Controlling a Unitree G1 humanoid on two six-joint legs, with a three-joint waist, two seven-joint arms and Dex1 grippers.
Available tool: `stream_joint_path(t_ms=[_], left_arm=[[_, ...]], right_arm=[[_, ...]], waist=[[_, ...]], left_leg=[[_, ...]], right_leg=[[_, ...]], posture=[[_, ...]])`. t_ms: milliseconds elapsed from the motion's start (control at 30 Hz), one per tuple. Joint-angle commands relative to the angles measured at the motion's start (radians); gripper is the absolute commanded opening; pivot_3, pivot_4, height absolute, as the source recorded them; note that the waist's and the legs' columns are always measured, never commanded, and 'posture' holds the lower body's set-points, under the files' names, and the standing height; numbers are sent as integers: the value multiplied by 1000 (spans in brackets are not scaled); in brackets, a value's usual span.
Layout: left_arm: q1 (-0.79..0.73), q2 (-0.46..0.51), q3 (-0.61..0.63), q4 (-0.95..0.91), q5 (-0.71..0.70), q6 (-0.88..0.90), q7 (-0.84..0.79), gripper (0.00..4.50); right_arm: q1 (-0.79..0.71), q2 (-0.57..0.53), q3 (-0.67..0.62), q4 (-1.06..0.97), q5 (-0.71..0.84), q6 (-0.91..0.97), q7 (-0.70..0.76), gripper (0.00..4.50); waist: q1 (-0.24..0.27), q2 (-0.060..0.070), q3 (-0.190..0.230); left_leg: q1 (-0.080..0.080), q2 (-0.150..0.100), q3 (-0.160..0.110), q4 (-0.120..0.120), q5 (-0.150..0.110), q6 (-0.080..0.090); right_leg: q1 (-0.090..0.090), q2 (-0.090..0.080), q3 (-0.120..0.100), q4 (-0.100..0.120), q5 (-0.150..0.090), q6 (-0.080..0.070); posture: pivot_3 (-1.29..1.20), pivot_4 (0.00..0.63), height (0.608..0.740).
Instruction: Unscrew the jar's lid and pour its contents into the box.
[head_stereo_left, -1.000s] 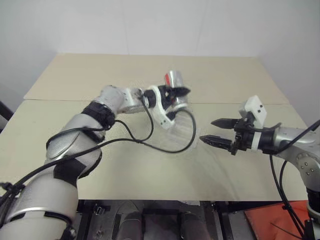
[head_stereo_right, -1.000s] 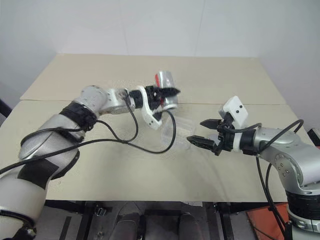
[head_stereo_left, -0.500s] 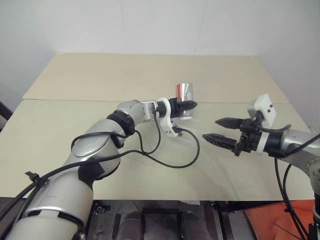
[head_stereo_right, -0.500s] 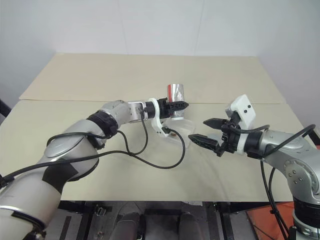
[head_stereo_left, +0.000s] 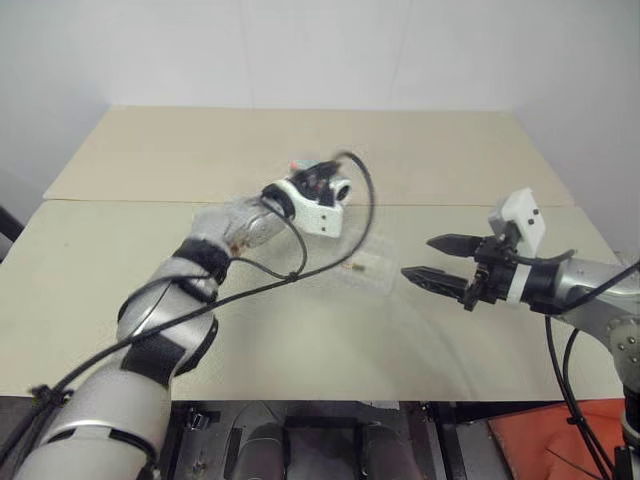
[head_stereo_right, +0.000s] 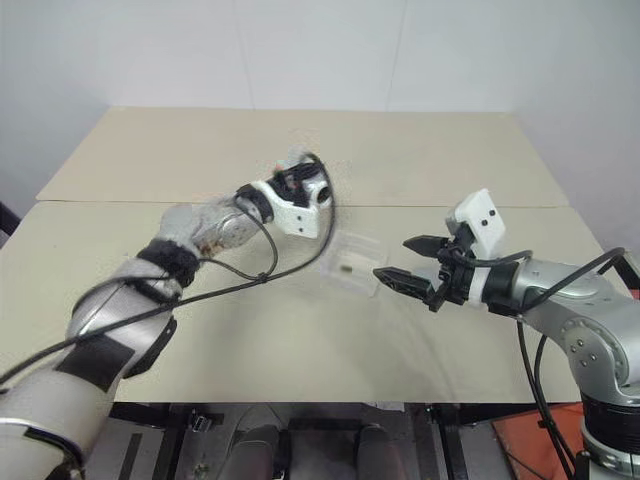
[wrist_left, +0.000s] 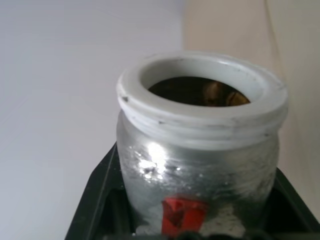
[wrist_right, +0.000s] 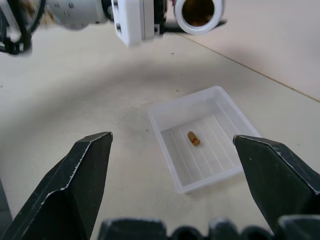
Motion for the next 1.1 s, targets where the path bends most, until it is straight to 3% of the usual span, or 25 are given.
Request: stream_joint_path(t_ms=[33, 100, 267, 433, 667, 933, 1100], left_arm=[[97, -43, 173, -254, -311, 230, -232, 1960], [164, -68, 247, -391, -420, 444, -289, 1960], [296, -106, 355, -649, -551, 756, -282, 1960], [397, -141, 388, -794, -573, 861, -221, 1960], [516, -189, 408, -847, -622, 757, -236, 1960], [539, -184, 412, -749, -620, 637, -267, 1960], [525, -160, 394, -704, -594, 642, -276, 3631]], right_arm=[[-36, -4, 9, 7, -16, -42, 13, 4477], [-47, -6, 25, 24, -34, -48, 15, 4477], [-66, -8, 33, 39, -46, -57, 25, 4477], [-85, 10, 30, 52, -45, -58, 12, 4477], [-100, 37, 32, 48, -38, -56, -2, 4477], [-98, 57, 41, 29, -30, -48, -13, 4477], [-92, 63, 38, 21, -26, -45, -19, 4500]], waist=[[3, 0, 0], [3, 0, 0], [-2, 0, 0], [-3, 0, 0], [2, 0, 0], [2, 0, 0], [1, 0, 0]], left_leg=[[0, 0, 0, 1, 0, 0], [-2, 0, -1, 2, 0, 0], [1, 0, -2, 2, 0, 0], [4, 0, -2, 2, 0, 0], [5, 0, -2, 2, 0, 0], [6, 0, -2, 1, 0, 0], [6, 0, -2, 1, 0, 0]], right_leg=[[0, 0, 0, 0, 0, 0], [0, 0, -1, 0, 0, 0], [3, 1, -1, -1, 0, 1], [5, 1, 0, -2, 0, 1], [6, 0, 0, -2, 0, 1], [6, 0, 0, -5, 0, 0], [6, 0, 0, -5, 0, 0]], posture=[[0, 150, 740], [0, 150, 740], [0, 150, 740], [0, 150, 740], [0, 150, 740], [0, 150, 740], [0, 150, 740]])
